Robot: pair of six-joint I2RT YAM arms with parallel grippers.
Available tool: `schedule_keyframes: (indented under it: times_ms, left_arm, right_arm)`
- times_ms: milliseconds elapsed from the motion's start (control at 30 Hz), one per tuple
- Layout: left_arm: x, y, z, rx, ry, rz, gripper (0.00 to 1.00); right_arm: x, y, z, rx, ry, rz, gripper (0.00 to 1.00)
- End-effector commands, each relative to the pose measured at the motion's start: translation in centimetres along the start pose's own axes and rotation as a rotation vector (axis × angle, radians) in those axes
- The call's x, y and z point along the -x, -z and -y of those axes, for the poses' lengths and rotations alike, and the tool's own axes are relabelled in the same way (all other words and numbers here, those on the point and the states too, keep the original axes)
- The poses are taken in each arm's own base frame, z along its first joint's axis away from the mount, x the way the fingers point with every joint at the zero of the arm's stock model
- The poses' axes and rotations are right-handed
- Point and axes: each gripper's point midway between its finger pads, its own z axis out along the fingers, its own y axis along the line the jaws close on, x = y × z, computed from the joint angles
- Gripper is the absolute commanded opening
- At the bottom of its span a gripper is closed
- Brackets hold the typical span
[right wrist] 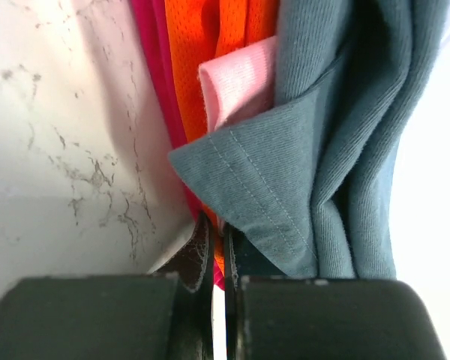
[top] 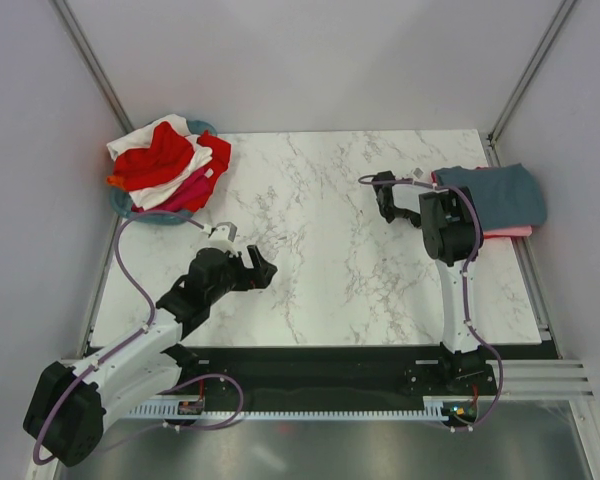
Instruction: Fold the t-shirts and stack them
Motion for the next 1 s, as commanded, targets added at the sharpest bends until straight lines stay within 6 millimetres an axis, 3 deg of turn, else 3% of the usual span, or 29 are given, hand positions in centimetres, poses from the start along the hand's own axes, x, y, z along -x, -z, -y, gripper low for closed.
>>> schedule_keyframes:
  times_ms: [0,200,467,600,733,833,967]
  left_arm:
    - [1.2,-0.3,0.0,-0.002,-0.042,0.052,1.00]
    - [1.3,-0.3,-0.1,0.002,-0.042,0.054,1.00]
    - [1.4,-0.2,-0.1,0.001,-0.044,0.060,1.00]
    - [1.4,-0.1,-0.1,0.001,-0.044,0.062,1.00]
    - [1.4,0.0,-0.1,-0.002,-0.043,0.066,1.00]
    - [1.4,0.0,0.0,-0.010,-0.047,0.065,1.00]
    - [1.4,0.1,0.1,-0.016,-0.051,0.066,1.00]
  right_arm:
    - [0.7,0.7,-0.9,0.057,-0.074,0.024,0.00]
    - [1.9,4.3,-0.9,0.110,-0.099,0.099,0.00]
    - [2.7,8.7,-2.8,0.184,-0.097,0.166,0.00]
    - [2.5,9.4,-3.2,0.213,-0.103,0.167,0.00]
    - [2.5,10.7,-3.2,0.265,-0.113,0.178,0.50]
    - [2.7,14.2,-4.0,0.403,-0.139,0.229,0.62]
    - [1.8,22.7,-5.7,0.616,-0.148,0.371,0.66]
